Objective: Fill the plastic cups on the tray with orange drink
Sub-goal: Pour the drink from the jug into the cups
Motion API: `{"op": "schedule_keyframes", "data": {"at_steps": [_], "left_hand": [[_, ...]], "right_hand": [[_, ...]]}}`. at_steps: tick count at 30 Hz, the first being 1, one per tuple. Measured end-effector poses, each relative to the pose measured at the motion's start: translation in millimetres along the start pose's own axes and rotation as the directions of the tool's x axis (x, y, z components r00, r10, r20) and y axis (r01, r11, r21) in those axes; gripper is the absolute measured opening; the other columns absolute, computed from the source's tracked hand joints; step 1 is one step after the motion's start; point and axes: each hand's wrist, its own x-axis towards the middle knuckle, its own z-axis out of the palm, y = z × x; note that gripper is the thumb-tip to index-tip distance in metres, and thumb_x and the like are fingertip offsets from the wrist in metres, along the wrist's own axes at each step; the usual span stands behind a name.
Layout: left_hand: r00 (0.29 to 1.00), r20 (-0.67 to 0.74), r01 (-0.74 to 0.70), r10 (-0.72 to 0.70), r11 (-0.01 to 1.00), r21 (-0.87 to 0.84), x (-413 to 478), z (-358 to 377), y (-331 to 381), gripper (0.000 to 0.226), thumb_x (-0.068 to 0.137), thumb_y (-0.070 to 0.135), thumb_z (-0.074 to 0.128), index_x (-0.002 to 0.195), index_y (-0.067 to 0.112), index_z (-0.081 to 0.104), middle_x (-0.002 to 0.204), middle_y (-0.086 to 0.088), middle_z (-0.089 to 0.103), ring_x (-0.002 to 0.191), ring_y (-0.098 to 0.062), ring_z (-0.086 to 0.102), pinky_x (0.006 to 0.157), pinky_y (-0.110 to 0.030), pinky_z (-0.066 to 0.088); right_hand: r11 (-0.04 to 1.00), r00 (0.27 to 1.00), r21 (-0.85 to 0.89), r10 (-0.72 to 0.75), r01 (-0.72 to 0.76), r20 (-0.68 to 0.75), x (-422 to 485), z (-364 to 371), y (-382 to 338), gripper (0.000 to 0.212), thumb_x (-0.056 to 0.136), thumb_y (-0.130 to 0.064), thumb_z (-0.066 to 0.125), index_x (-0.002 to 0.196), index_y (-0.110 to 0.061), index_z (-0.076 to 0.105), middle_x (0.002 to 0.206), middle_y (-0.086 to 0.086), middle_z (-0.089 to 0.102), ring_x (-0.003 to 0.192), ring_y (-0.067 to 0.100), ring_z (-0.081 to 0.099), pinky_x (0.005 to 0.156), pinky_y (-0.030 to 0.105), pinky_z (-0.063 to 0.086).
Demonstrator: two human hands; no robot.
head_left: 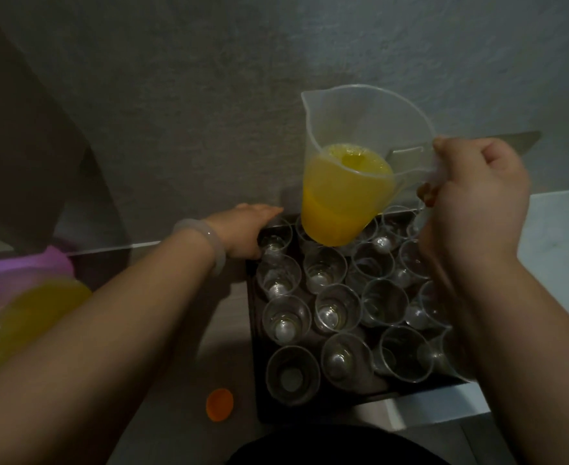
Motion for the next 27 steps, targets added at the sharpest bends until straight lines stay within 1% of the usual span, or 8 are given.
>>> {"op": "schedule_keyframes", "data": {"at_steps": [8, 15, 17, 19, 21, 23, 25, 27], "left_hand": [[0.996, -0.093, 0.005, -0.016, 0.994, -0.11, -0.2, -3.3, 3.3, 0.086, 0.078, 0.026, 0.076, 0.148, 0.016, 0.027, 0.148, -0.006, 0.036, 0.134, -0.022, 0.036, 0.105, -0.021, 0.027], [0.968, -0.227, 0.049, -0.106, 0.968, -0.245, -18.5, -23.6, 7.6, 0.082, 0.074, 0.023, 0.08, 0.142, 0.01, 0.036, 0.136, -0.009, 0.046, 0.12, -0.02, 0.049, 0.093, -0.017, 0.033], [0.942, -0.296, 0.065, -0.16, 0.949, -0.309, -26.3, -28.6, 7.6, 0.077, 0.073, 0.021, 0.08, 0.138, 0.009, 0.042, 0.131, -0.009, 0.05, 0.117, -0.019, 0.05, 0.091, -0.017, 0.034], [0.888, -0.396, 0.057, -0.232, 0.912, -0.407, -35.4, -31.9, 10.6, 0.071, 0.072, 0.02, 0.081, 0.133, 0.01, 0.046, 0.125, -0.007, 0.052, 0.11, -0.014, 0.052, 0.087, -0.014, 0.037], [0.822, -0.485, 0.028, -0.297, 0.873, -0.487, -45.1, -32.9, 16.6, 0.065, 0.071, 0.019, 0.082, 0.127, 0.012, 0.05, 0.115, -0.002, 0.053, 0.1, -0.008, 0.052, 0.076, -0.007, 0.039], [0.791, -0.53, -0.011, -0.305, 0.859, -0.511, -50.9, -31.6, 22.3, 0.063, 0.069, 0.02, 0.082, 0.124, 0.012, 0.051, 0.111, -0.001, 0.051, 0.095, -0.008, 0.055, 0.077, -0.012, 0.043], [0.791, -0.543, -0.017, -0.283, 0.876, -0.482, -53.6, -30.5, 25.4, 0.065, 0.067, 0.023, 0.083, 0.123, 0.012, 0.052, 0.113, 0.001, 0.049, 0.095, -0.009, 0.057, 0.081, -0.021, 0.046], [0.796, -0.546, -0.009, -0.261, 0.897, -0.442, -54.7, -30.6, 27.8, 0.064, 0.067, 0.024, 0.082, 0.122, 0.013, 0.053, 0.116, 0.001, 0.049, 0.094, -0.01, 0.058, 0.081, -0.023, 0.046]], "right_hand": [[0.999, 0.996, -0.013, 0.047, -0.046, 0.081, 10.5, -1.9, 8.0, 0.023, 0.075, -0.021, 0.063, 0.059, -0.021, 0.047, 0.049, -0.01, 0.047, 0.048, 0.011, 0.043, 0.048, 0.024, 0.039], [0.999, 0.993, -0.023, 0.044, -0.042, 0.109, 20.4, -9.1, 5.1, 0.026, 0.081, -0.018, 0.065, 0.06, -0.022, 0.049, 0.051, -0.009, 0.049, 0.049, 0.01, 0.045, 0.049, 0.025, 0.04], [0.999, 0.992, -0.025, 0.039, -0.036, 0.119, 23.8, -11.3, 3.1, 0.023, 0.078, -0.02, 0.065, 0.061, -0.021, 0.049, 0.053, -0.007, 0.049, 0.05, 0.011, 0.045, 0.049, 0.026, 0.04], [0.999, 0.992, -0.017, 0.035, -0.033, 0.124, 28.1, -13.2, 0.5, 0.022, 0.075, -0.023, 0.065, 0.06, -0.022, 0.049, 0.054, -0.004, 0.048, 0.051, 0.012, 0.044, 0.051, 0.028, 0.039], [0.999, 0.991, -0.03, 0.031, -0.028, 0.128, 34.0, -12.6, -1.2, 0.023, 0.073, -0.025, 0.065, 0.057, -0.024, 0.048, 0.054, -0.005, 0.047, 0.052, 0.014, 0.043, 0.053, 0.03, 0.038], [0.999, 0.989, -0.035, 0.035, -0.03, 0.141, 41.2, -12.1, -3.7, 0.024, 0.07, -0.026, 0.065, 0.055, -0.024, 0.047, 0.054, -0.005, 0.046, 0.055, 0.015, 0.043, 0.055, 0.031, 0.037], [0.998, 0.985, -0.057, 0.032, -0.022, 0.171, 47.9, -11.1, -5.7, 0.022, 0.069, -0.026, 0.064, 0.057, -0.023, 0.046, 0.057, -0.002, 0.046, 0.059, 0.018, 0.042, 0.056, 0.033, 0.036], [0.994, 0.979, -0.105, 0.025, -0.004, 0.203, 53.8, -10.1, -8.7, 0.022, 0.067, -0.027, 0.064, 0.057, -0.022, 0.044, 0.059, 0.0, 0.044, 0.061, 0.018, 0.042, 0.056, 0.033, 0.035]]}}
